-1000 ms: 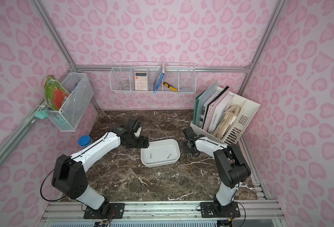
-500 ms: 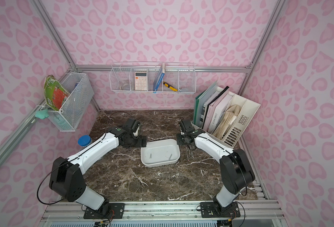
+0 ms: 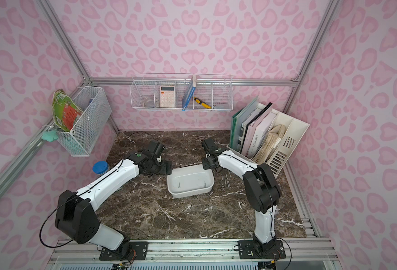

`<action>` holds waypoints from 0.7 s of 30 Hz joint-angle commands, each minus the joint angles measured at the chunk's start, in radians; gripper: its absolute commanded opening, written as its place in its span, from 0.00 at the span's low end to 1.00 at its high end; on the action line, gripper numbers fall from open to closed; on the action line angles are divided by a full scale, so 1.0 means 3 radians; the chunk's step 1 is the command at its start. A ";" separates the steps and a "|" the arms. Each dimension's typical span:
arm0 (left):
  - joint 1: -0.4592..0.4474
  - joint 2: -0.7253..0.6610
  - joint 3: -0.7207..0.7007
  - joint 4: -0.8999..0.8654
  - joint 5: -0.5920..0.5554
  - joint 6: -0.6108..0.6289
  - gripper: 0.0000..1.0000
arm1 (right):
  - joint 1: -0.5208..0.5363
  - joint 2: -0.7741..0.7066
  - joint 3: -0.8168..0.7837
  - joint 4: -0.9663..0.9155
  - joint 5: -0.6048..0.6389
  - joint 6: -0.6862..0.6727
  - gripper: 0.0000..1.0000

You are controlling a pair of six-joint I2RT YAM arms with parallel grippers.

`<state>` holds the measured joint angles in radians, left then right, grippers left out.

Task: Take out the screws from the storage box
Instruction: Adjust the storage box at the center of the board.

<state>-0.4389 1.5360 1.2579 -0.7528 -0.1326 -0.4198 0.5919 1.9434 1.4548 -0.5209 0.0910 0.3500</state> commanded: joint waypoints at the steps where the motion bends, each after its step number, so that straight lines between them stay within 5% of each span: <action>1: 0.0005 -0.0023 -0.0007 -0.0030 -0.0069 -0.0017 0.96 | 0.0008 0.0131 0.0111 -0.0222 -0.0080 -0.0139 0.41; 8: 0.0011 -0.0028 -0.0005 -0.0022 -0.0096 -0.0012 0.96 | 0.0012 0.0185 0.0126 -0.0295 -0.0164 -0.0224 0.35; 21: 0.0092 -0.0176 -0.0040 0.0016 -0.0233 0.0009 0.96 | -0.0089 0.0139 0.0060 -0.0382 -0.0805 -0.0035 0.00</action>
<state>-0.4183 1.4986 1.2495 -0.7456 -0.1741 -0.4194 0.5747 1.9972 1.4837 -0.6044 -0.0772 0.3222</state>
